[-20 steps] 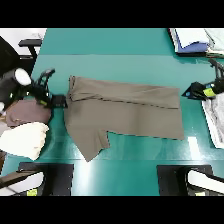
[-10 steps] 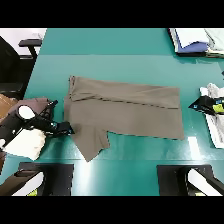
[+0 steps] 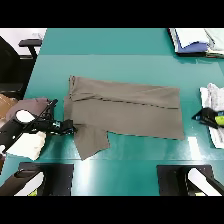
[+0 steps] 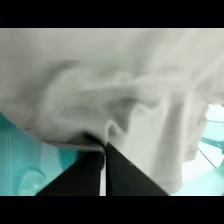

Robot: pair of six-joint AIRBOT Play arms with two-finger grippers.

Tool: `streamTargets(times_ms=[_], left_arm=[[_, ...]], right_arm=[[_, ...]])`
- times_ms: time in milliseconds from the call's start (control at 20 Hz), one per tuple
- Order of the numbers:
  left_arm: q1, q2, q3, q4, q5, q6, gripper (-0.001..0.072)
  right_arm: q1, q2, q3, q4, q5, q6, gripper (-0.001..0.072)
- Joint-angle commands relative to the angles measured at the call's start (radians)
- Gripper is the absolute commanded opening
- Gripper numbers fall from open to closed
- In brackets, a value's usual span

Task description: Fold the shirts.

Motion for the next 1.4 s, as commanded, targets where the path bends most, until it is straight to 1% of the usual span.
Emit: streamTargets(times_ms=[0,50,100,150,200,300,350,400,450,500,550,650,750,850,950,1100,1200,1250,1350], left_arm=[[0.000,0.068,0.021,0.020,-0.026,-0.007,0.0023],[0.000,0.080,0.025,0.023,-0.032,-0.007,0.0023],[0.000,0.081,0.028,0.024,-0.043,-0.007,0.0023],[0.000,0.081,0.028,0.024,-0.048,-0.006,0.0023],[0.000,0.081,0.028,0.024,-0.052,-0.006,0.0023],[0.000,0.081,0.028,0.025,-0.051,-0.006,0.0023],[0.000,0.081,0.028,0.028,-0.051,-0.006,0.0023],[0.000,0.081,0.028,0.035,-0.057,-0.006,0.0023],[0.000,0.081,0.031,0.052,-0.074,-0.007,0.0023],[0.000,0.081,0.045,0.093,-0.107,-0.016,0.0022],[0.000,0.081,0.066,0.140,-0.137,-0.039,0.0022],[0.000,0.125,0.097,0.212,-0.195,-0.060,0.0021],[0.000,0.205,0.101,0.254,-0.257,-0.092,0.0021],[0.000,0.282,0.101,0.262,-0.351,-0.097,0.0021],[0.000,0.357,0.101,0.257,-0.450,-0.122,0.0021],[0.000,0.397,0.134,0.248,-0.534,-0.140,0.0021],[0.000,0.387,0.165,0.248,-0.503,-0.140,0.0021],[0.000,0.368,0.183,0.249,-0.450,-0.137,0.0021],[0.000,0.288,0.229,0.249,-0.332,-0.097,0.0021]], right_arm=[[-0.132,-0.017,-0.143,-0.027,-0.016,-0.013,0.0532],[-0.156,-0.043,-0.177,-0.008,-0.021,-0.014,0.0527],[-0.165,-0.073,-0.204,0.021,-0.021,-0.024,0.0500],[-0.162,-0.107,-0.228,0.061,-0.027,-0.043,0.0499],[-0.146,-0.138,-0.243,0.095,-0.040,-0.050,0.0498],[-0.084,-0.193,-0.250,0.149,-0.077,-0.051,0.0443],[-0.044,-0.211,-0.249,0.175,-0.100,-0.051,0.0430],[-0.014,-0.219,-0.249,0.186,-0.117,-0.050,0.0349],[0.019,-0.224,-0.249,0.193,-0.124,-0.050,0.0242],[0.046,-0.220,-0.249,0.188,-0.124,-0.051,0.0165],[0.068,-0.207,-0.249,0.177,-0.121,-0.050,0.0072],[0.092,-0.145,-0.249,0.120,-0.112,-0.050,0.0020],[0.091,-0.055,-0.240,0.050,-0.071,-0.045,0.0019],[0.091,0.031,-0.192,-0.051,0.016,-0.026,0.0019],[0.088,0.118,-0.133,-0.139,0.105,-0.019,0.0019],[0.093,0.211,-0.054,-0.168,0.159,-0.014,0.0019],[0.119,0.224,-0.014,-0.169,0.154,-0.004,0.0019],[0.145,0.213,0.007,-0.168,0.129,0.002,0.0018],[0.211,0.126,0.069,-0.169,0.083,0.034,0.0019]])
